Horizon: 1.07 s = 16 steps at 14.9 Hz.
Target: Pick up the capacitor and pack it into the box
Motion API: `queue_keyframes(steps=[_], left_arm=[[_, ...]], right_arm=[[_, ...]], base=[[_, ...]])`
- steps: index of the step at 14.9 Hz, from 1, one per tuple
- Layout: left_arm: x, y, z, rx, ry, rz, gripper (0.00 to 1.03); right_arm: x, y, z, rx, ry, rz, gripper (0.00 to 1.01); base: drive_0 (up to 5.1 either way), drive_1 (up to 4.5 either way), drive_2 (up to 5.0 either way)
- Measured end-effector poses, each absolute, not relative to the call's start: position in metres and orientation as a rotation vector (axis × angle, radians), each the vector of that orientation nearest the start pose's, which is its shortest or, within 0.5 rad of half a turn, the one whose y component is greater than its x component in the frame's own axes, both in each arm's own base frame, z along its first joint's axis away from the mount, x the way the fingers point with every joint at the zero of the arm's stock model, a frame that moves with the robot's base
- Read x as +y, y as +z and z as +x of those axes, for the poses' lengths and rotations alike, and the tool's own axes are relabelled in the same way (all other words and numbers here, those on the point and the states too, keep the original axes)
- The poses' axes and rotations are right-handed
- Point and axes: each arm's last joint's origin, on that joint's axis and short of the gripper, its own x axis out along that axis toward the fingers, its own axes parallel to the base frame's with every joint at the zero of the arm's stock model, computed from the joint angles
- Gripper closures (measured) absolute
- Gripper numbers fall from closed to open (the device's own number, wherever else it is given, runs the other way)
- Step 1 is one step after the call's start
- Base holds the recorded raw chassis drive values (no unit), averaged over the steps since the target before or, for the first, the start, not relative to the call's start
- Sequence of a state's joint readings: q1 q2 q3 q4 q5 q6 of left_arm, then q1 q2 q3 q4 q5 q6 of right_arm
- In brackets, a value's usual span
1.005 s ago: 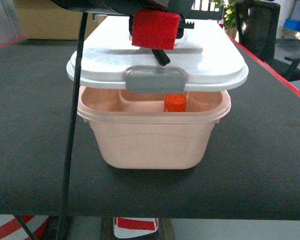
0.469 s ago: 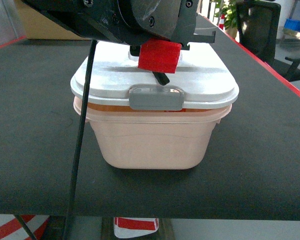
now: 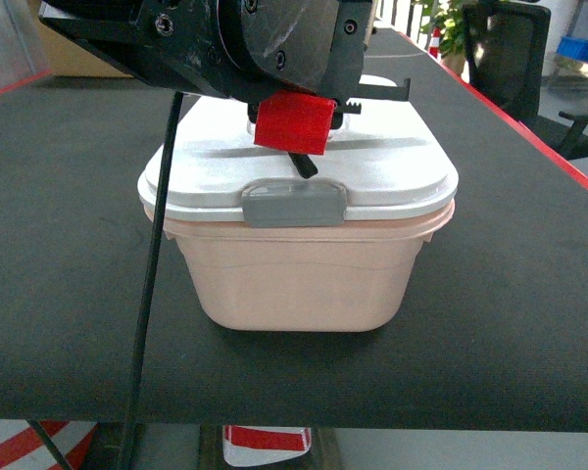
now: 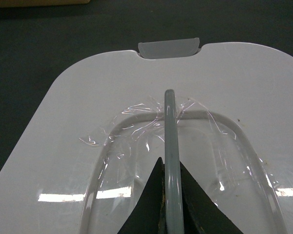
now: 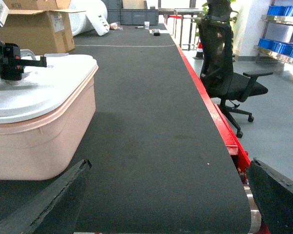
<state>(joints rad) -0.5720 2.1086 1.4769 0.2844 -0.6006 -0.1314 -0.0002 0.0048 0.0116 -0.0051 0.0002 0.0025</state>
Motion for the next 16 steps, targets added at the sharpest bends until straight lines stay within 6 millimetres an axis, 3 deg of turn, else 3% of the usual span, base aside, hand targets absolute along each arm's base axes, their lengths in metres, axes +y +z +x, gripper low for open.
queue_keyframes(steps=[1, 2, 7, 9, 10, 11, 12, 16], left_arm=[[-0.244, 0.202, 0.408, 0.288, 0.034, 0.059, 1.01], [-0.244, 0.202, 0.408, 0.275, 0.025, 0.052, 0.95], [-0.242, 0.200, 0.403, 0.255, -0.001, 0.039, 0.43], [-0.238, 0.240, 0.390, 0.081, -0.058, -0.049, 0.17], [-0.231, 0.273, 0.376, -0.046, -0.084, -0.099, 0.05], [-0.218, 0.304, 0.357, -0.188, -0.110, -0.147, 0.05], [-0.204, 0.316, 0.342, -0.276, -0.111, -0.155, 0.05], [-0.137, 0.294, 0.301, -0.362, -0.024, -0.038, 0.05]], right_arm=[[0.000, 0.167, 0.097, -0.002, 0.000, 0.002, 0.03], [0.000, 0.167, 0.097, -0.002, 0.000, 0.002, 0.03], [0.000, 0.167, 0.097, -0.002, 0.000, 0.002, 0.03], [0.000, 0.167, 0.097, -0.002, 0.000, 0.002, 0.03], [0.000, 0.167, 0.097, -0.002, -0.001, 0.002, 0.03], [0.000, 0.167, 0.097, -0.002, 0.000, 0.002, 0.03], [0.000, 0.167, 0.097, -0.002, 0.000, 0.002, 0.03], [0.000, 0.167, 0.097, -0.002, 0.000, 0.002, 0.03]], base=[[0.0, 0.00, 0.0], [0.0, 0.00, 0.0], [0.0, 0.00, 0.0], [0.0, 0.00, 0.0], [0.0, 0.00, 0.0], [0.0, 0.00, 0.0], [0.0, 0.00, 0.0], [0.0, 0.00, 0.0]])
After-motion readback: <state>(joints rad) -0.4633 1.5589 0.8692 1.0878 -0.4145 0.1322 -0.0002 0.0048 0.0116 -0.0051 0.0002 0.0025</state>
